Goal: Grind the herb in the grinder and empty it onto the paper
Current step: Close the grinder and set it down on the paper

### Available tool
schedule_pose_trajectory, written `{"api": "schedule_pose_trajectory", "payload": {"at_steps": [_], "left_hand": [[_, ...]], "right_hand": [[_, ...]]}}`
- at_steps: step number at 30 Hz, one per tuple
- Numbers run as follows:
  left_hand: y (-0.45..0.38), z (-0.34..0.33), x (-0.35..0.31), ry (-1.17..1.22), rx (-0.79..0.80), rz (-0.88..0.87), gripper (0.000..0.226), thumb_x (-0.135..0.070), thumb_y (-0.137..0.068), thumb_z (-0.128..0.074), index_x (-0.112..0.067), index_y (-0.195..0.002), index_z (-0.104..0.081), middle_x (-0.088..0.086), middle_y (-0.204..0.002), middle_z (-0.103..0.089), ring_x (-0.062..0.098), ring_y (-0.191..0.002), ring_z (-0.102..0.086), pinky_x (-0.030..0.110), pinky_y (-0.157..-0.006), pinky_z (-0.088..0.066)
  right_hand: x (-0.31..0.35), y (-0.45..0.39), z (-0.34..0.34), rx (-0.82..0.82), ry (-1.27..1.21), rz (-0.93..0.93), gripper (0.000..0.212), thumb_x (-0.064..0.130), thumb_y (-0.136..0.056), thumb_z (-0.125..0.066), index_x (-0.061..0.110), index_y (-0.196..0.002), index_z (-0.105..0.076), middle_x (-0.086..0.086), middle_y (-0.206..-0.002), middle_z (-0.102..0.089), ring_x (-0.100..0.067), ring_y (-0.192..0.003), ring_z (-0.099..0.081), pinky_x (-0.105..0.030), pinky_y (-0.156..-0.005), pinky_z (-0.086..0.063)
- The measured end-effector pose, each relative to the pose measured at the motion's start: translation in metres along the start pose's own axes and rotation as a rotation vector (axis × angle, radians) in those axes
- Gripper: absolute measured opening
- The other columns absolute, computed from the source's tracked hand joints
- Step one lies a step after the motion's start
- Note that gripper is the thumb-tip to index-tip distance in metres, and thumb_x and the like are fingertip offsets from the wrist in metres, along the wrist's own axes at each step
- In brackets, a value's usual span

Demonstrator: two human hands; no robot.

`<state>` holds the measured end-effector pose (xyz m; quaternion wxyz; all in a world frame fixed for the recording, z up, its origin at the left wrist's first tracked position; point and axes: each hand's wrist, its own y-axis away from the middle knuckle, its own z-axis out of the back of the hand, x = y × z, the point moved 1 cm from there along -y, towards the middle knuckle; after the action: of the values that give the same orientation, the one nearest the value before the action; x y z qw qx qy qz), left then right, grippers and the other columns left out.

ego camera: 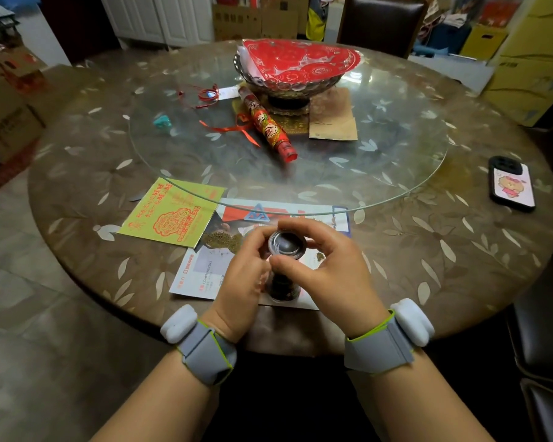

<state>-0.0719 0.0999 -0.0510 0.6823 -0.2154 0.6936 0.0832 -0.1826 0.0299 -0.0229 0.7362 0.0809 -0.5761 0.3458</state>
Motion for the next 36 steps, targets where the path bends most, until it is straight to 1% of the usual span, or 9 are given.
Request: {"api": "schedule_pose_trajectory", "payload": {"at_steps": [3,5,8,12,18,23,25,31,36], "left_hand": [[-0.009,0.001,-0.007,0.043,-0.117,0.090,0.033,-0.027,-0.093,-0.036,-0.012,-0.109,-0.061,0.015,-0.113,-0.064,0.027,-0.112,-0.059,0.052,-0.102,-0.042],[-0.018,0.000,-0.015,0.022,-0.205,0.126,0.027,-0.027,-0.094,-0.037,-0.018,-0.100,-0.062,0.006,-0.104,-0.068,0.018,-0.106,-0.062,0.048,-0.102,-0.043],[-0.038,-0.001,-0.026,-0.075,-0.294,0.162,0.024,-0.032,-0.083,-0.043,-0.019,-0.095,-0.059,0.004,-0.098,-0.068,0.017,-0.100,-0.063,0.041,-0.097,-0.046],[-0.060,-0.009,-0.024,-0.360,-0.286,0.169,0.013,-0.016,-0.093,-0.044,-0.013,-0.100,-0.056,0.008,-0.101,-0.064,0.024,-0.100,-0.059,0.046,-0.094,-0.046],[-0.061,-0.010,-0.018,-0.575,-0.263,0.208,0.020,-0.013,-0.095,-0.040,-0.014,-0.107,-0.056,0.006,-0.108,-0.062,0.022,-0.102,-0.057,0.042,-0.092,-0.046],[-0.065,-0.014,-0.024,-0.764,-0.188,0.237,0.024,-0.012,-0.096,-0.037,-0.015,-0.108,-0.057,0.008,-0.110,-0.061,0.024,-0.101,-0.057,0.037,-0.088,-0.047],[-0.067,-0.015,-0.025,-0.804,-0.167,0.241,0.025,-0.012,-0.095,-0.037,-0.015,-0.107,-0.058,0.008,-0.109,-0.063,0.025,-0.099,-0.058,0.038,-0.086,-0.048],[-0.060,-0.018,-0.029,-0.858,-0.187,0.118,0.023,-0.005,-0.088,-0.039,-0.012,-0.099,-0.058,0.009,-0.102,-0.062,0.026,-0.096,-0.054,0.038,-0.079,-0.045],[-0.063,-0.016,-0.028,-0.891,-0.160,0.126,0.021,-0.008,-0.088,-0.040,-0.011,-0.098,-0.058,0.012,-0.102,-0.060,0.031,-0.097,-0.053,0.043,-0.082,-0.045]], "right_hand": [[-0.001,0.002,0.000,0.044,-0.061,0.004,0.040,0.018,-0.074,-0.076,0.028,-0.112,-0.066,0.014,-0.113,-0.068,-0.007,-0.110,-0.060,-0.026,-0.092,-0.047],[0.000,0.001,-0.002,0.027,-0.182,-0.052,0.029,0.022,-0.083,-0.067,0.028,-0.112,-0.066,0.011,-0.115,-0.068,-0.006,-0.111,-0.060,-0.027,-0.092,-0.047],[-0.002,-0.009,-0.005,-0.128,-0.318,-0.172,0.018,0.016,-0.096,-0.053,0.016,-0.108,-0.066,0.002,-0.107,-0.069,-0.003,-0.100,-0.063,-0.020,-0.085,-0.048],[-0.004,-0.024,-0.015,-0.182,-0.403,-0.313,0.019,0.008,-0.096,-0.045,0.017,-0.098,-0.063,0.003,-0.094,-0.067,-0.003,-0.084,-0.063,-0.018,-0.072,-0.048],[-0.013,-0.023,-0.030,-0.166,-0.302,-0.295,0.027,0.022,-0.084,-0.042,0.019,-0.101,-0.063,-0.001,-0.101,-0.068,-0.021,-0.099,-0.063,-0.048,-0.091,-0.049],[-0.012,-0.024,-0.033,-0.137,-0.226,-0.282,0.032,0.028,-0.084,-0.036,0.023,-0.106,-0.058,-0.001,-0.101,-0.066,-0.021,-0.095,-0.062,-0.053,-0.087,-0.049],[-0.012,-0.024,-0.033,-0.139,-0.187,-0.268,0.034,0.031,-0.085,-0.032,0.025,-0.108,-0.057,-0.001,-0.102,-0.066,-0.020,-0.093,-0.062,-0.049,-0.086,-0.049],[-0.011,-0.022,-0.033,-0.160,-0.183,-0.131,0.034,0.026,-0.090,-0.030,0.020,-0.110,-0.056,0.008,-0.099,-0.063,0.002,-0.088,-0.056,-0.012,-0.077,-0.042],[-0.012,-0.024,-0.034,-0.140,-0.197,-0.115,0.034,0.026,-0.090,-0.030,0.019,-0.113,-0.055,0.009,-0.101,-0.061,0.009,-0.089,-0.055,-0.009,-0.080,-0.040]]}}
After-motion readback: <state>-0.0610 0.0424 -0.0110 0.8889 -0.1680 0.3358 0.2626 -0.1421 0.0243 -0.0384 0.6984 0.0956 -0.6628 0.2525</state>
